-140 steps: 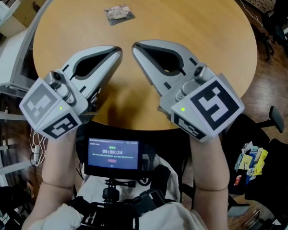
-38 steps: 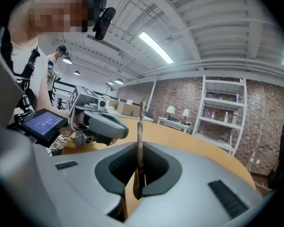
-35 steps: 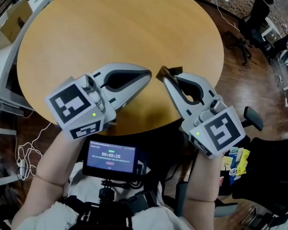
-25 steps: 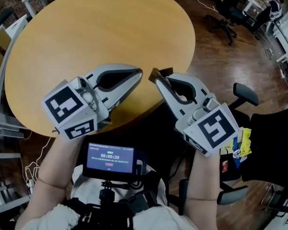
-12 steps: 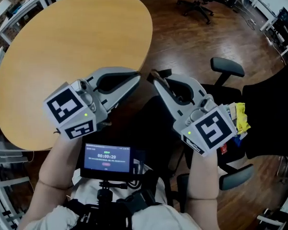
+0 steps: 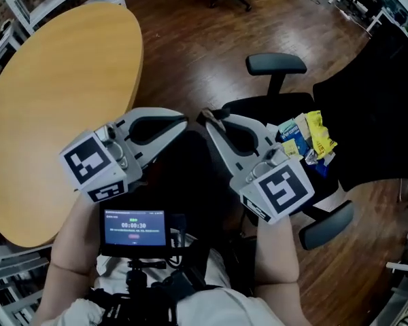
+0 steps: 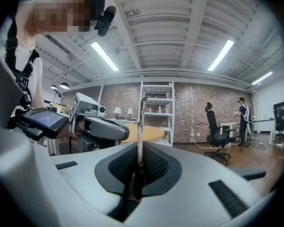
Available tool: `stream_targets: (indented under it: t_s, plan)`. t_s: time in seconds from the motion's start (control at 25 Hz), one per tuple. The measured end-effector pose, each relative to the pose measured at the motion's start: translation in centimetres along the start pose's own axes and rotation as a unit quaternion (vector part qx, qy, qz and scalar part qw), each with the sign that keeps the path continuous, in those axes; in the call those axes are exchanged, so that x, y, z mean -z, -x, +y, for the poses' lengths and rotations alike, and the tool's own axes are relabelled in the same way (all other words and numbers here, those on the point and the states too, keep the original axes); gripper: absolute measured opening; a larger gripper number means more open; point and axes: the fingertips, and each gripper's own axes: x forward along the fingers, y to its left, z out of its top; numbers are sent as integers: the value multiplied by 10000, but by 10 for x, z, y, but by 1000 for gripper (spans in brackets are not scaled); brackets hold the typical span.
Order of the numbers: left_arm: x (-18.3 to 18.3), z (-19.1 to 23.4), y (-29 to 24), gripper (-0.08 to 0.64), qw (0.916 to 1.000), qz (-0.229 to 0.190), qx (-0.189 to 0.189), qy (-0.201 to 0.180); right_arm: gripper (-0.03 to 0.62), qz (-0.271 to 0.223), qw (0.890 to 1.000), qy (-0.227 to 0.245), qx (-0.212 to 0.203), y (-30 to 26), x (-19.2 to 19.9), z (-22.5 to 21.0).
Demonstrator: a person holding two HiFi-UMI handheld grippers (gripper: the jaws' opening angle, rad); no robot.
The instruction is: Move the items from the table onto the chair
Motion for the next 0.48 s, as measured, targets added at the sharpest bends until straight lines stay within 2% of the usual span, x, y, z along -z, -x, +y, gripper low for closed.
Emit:
stream_targets:
  t_s: [0.16, 0.48]
  plan:
    - [7, -14, -32, 8, 9969, -257, 733, 76, 3, 23, 9992, -138, 385, 26, 17, -28]
    - [51, -31, -88, 8, 9928, 11, 1186, 193, 3, 469, 9945, -356, 869, 64, 66, -53]
